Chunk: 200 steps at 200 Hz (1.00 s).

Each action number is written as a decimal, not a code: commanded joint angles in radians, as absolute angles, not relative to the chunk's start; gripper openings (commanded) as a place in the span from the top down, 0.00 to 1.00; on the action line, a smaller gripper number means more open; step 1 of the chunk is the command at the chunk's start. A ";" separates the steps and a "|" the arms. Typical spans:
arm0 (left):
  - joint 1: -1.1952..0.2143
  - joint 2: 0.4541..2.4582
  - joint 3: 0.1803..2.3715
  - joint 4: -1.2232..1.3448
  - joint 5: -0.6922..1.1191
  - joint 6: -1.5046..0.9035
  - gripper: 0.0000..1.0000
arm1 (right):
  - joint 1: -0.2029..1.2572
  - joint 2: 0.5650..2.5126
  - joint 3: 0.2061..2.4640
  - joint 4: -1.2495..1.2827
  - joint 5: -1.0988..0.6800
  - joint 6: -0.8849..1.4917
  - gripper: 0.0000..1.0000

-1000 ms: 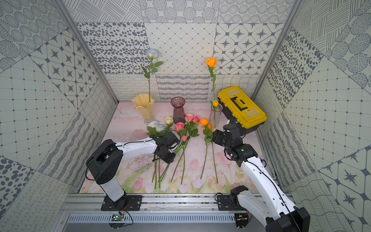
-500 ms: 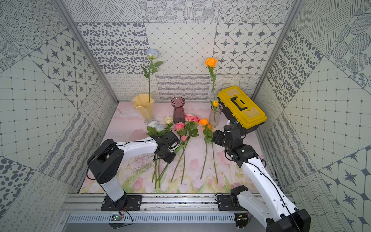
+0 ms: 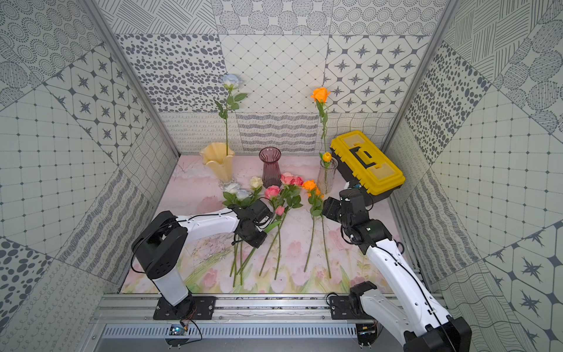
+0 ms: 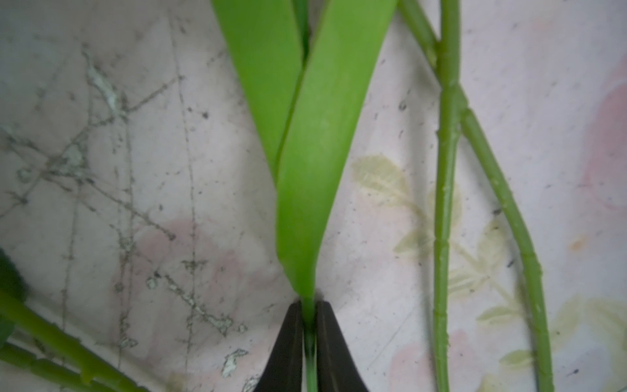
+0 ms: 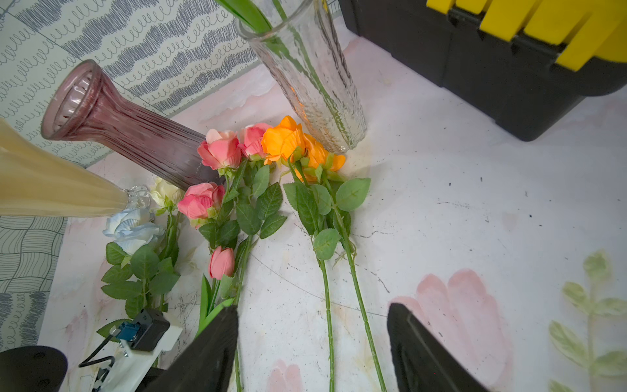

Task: Arrange the flowers in different vases according to their variety
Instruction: Pick up the flower at the center of the board.

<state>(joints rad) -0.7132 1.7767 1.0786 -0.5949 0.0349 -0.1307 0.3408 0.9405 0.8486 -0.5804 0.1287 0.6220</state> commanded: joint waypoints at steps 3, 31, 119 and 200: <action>-0.716 1.766 1.076 -0.636 0.057 -0.131 0.85 | 0.346 0.926 0.841 -0.557 0.138 0.630 0.26; -0.715 1.762 1.076 -0.638 0.057 -0.131 0.87 | 0.347 0.926 0.842 -0.557 0.139 0.628 0.26; -0.715 1.747 1.080 -0.647 0.070 -0.132 0.87 | 0.346 0.938 0.854 -0.557 0.138 0.626 0.26; -0.714 1.753 1.083 -0.649 0.074 -0.130 0.88 | 0.346 0.942 0.861 -0.557 0.138 0.624 0.26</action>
